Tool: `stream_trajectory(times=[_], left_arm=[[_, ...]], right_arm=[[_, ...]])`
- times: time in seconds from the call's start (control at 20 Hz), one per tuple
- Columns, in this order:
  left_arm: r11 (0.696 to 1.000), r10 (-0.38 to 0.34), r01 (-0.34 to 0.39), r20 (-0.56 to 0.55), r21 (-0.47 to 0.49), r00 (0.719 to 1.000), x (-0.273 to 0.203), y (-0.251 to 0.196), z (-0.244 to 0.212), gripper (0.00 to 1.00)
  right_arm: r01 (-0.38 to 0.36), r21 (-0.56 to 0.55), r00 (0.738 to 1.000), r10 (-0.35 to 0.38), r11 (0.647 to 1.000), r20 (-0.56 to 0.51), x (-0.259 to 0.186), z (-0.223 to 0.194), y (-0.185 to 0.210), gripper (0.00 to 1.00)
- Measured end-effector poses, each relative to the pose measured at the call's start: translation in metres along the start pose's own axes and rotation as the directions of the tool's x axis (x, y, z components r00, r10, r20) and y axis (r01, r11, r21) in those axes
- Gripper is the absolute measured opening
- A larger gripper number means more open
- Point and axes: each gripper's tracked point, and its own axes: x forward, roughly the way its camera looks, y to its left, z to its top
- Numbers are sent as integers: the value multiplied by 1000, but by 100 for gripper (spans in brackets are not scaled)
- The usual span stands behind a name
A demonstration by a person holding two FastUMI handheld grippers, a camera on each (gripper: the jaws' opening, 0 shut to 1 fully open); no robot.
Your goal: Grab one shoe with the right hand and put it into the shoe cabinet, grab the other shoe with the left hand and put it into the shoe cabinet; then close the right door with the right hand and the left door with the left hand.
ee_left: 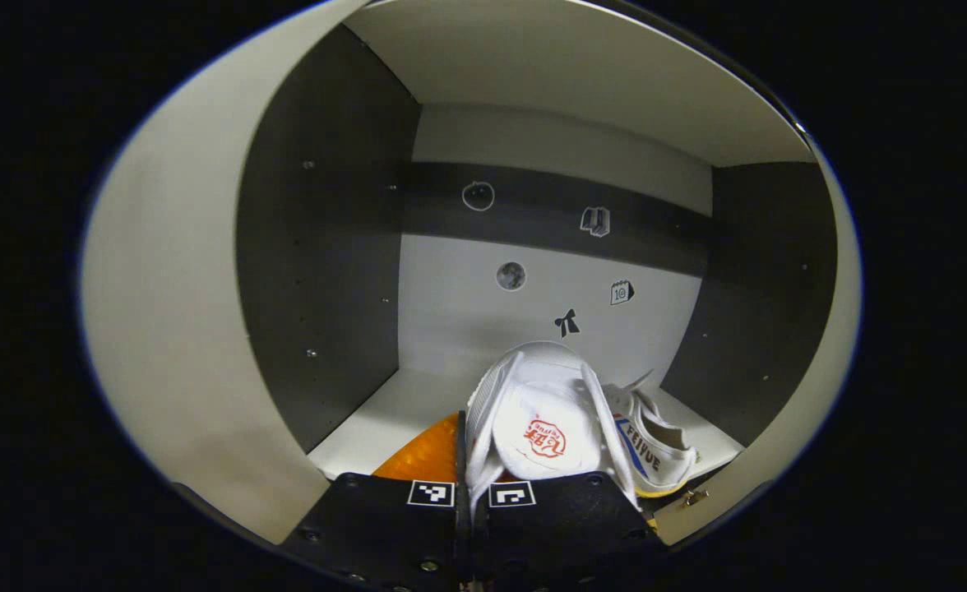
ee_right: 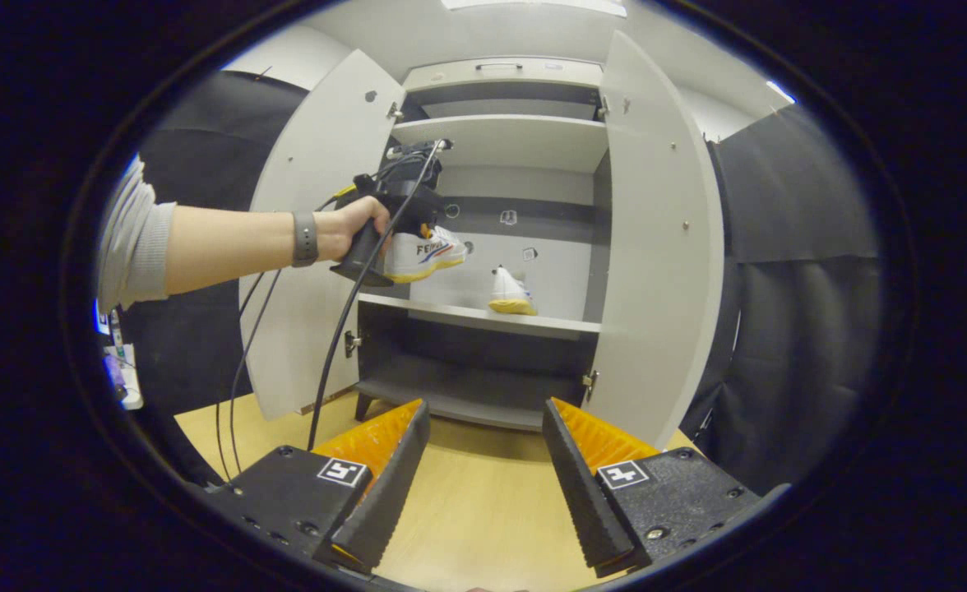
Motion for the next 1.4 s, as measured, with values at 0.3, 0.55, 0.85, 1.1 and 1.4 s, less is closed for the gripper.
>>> stream_trajectory(times=[0.3, 0.55, 0.85, 1.1, 1.4], left_arm=[[997, 68, -58, -195, 56, 978, 64, 0, -22, 1], [991, 120, -96, -305, 95, 945, 82, 13, -40, 1], [995, 82, -57, -332, 84, 940, 89, 6, -43, 9], [999, 5, 7, -330, 36, 944, 74, 2, -35, 29], [996, -81, 84, -218, 3, 973, 24, -3, -1, 40]], right_arm=[[81, 35, 996, -80, 996, -31, 4, -8, -29, 88], [118, 66, 993, -115, 991, -35, 8, -9, -47, 88], [112, 76, 993, -108, 991, -56, 18, -16, -49, 88], [93, 78, 995, -89, 993, -54, 21, -16, -41, 88], [64, 79, 997, -61, 995, -48, 21, -14, -29, 89]])
